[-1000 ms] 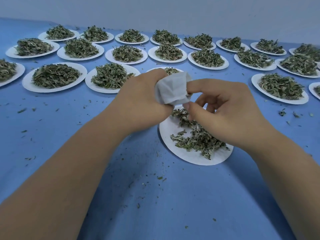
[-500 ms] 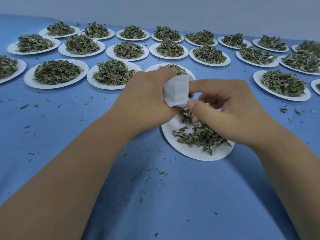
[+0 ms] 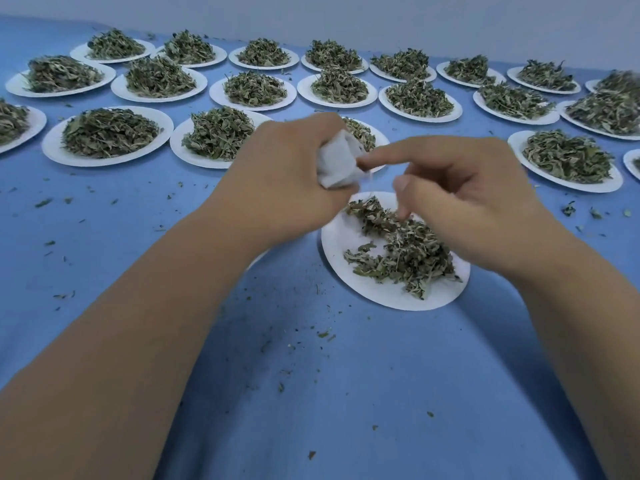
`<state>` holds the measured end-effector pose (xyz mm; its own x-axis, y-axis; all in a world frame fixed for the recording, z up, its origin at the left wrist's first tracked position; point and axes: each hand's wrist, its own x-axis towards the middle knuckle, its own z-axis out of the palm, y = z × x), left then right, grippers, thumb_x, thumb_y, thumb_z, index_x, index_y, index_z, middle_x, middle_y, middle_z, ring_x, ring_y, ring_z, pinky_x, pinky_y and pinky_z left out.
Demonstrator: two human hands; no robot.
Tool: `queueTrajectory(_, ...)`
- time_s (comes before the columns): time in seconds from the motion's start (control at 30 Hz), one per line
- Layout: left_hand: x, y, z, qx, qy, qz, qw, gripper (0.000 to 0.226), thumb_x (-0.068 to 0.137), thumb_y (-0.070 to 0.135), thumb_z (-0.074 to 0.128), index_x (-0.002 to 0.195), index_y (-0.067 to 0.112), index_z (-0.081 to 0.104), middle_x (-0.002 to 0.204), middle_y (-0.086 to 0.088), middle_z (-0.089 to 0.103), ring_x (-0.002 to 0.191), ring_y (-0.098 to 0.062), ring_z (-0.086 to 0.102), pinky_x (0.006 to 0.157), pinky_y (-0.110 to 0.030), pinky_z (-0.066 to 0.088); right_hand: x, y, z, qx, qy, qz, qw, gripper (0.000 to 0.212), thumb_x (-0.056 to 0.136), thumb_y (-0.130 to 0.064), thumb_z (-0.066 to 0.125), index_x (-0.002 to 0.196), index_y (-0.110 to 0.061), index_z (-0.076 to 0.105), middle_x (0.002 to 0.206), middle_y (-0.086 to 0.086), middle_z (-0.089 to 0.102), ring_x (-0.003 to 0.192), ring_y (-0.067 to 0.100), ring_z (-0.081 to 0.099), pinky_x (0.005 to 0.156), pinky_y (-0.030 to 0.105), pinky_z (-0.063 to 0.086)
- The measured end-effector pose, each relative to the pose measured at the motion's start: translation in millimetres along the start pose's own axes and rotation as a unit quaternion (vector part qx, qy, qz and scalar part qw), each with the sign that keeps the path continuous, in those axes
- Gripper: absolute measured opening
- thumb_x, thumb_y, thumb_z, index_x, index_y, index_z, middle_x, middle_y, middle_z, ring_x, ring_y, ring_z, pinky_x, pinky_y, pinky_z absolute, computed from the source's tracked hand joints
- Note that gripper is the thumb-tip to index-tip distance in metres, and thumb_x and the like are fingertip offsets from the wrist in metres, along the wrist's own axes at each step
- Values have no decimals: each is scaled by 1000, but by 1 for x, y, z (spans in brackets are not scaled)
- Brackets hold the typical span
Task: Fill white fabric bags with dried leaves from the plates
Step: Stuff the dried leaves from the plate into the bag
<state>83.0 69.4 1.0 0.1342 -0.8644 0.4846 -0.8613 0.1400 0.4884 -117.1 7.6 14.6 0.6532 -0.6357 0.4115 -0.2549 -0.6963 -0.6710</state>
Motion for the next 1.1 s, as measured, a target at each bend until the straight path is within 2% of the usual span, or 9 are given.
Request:
queueTrajectory(0.03,2,-4,-4,5,6,-17,1000,31,80,42,77,101,28,59,77,17,58,69,1,54,55,-14,42,0,2,-7,-11,9,-4,1000,30,89,-25,61,110,-41,75,79,-18,68,57,23,54,55,30,42)
queueTrajectory(0.1,5,-9,-8,14,-1,-43,999,38,79,38,77,106,27,54,81,18,56,71,4,51,51,-10,39,0,7,-20,-60,-71,-8,996,35,85,-42,67,118,-53,66,109,-33,64,89,1,62,72,22,46)
queueTrajectory(0.2,7,-10,-7,6,-28,-61,998,39,79,34,75,107,30,48,84,17,53,72,3,51,50,-8,35,1,16,-24,-141,-263,41,954,77,66,-79,70,136,-65,42,138,-47,35,126,-26,30,93,13,33)
queueTrajectory(0.3,7,-12,-7,3,-79,-84,993,42,80,37,75,114,31,52,97,14,58,82,2,54,59,-13,38,2,25,-8,-188,-300,9,935,92,69,-81,67,150,-51,34,147,-37,32,139,-11,24,105,12,23)
queueTrajectory(0.4,7,-13,-7,34,-136,-97,985,32,82,40,72,109,29,59,99,8,60,85,-9,56,63,-24,41,5,29,4,-202,-260,-10,944,72,81,-67,67,145,-41,48,138,-26,49,132,-3,36,103,9,26)
queueTrajectory(0.53,8,-12,-5,35,-107,-124,986,28,82,34,71,104,21,60,97,2,60,87,-21,57,67,-30,45,4,31,11,-172,-179,-27,968,35,90,-37,73,125,-33,69,108,-32,59,109,-8,50,95,4,35)
queueTrajectory(0.7,9,-16,-6,67,-47,-112,990,30,83,37,69,93,20,46,82,6,49,74,-22,48,54,-28,30,-1,26,-3,-214,-192,-32,957,62,85,-72,61,138,-40,56,135,-24,51,129,1,40,104,8,27)
queueTrajectory(0.83,6,-18,-3,86,-63,-86,991,40,83,40,70,103,23,40,82,6,48,79,-26,49,55,-29,31,-16,28,3,-288,-250,-20,924,77,86,-83,39,152,-44,32,151,-18,36,135,10,33,112,33,31)
queueTrajectory(1.1,3,-7,2,72,-98,-54,991,36,79,25,70,110,21,52,94,-3,60,88,-29,56,72,-40,51,-11,32,23,-219,-146,-32,964,32,94,-48,58,116,-30,73,105,-8,61,99,13,56,85,26,45)
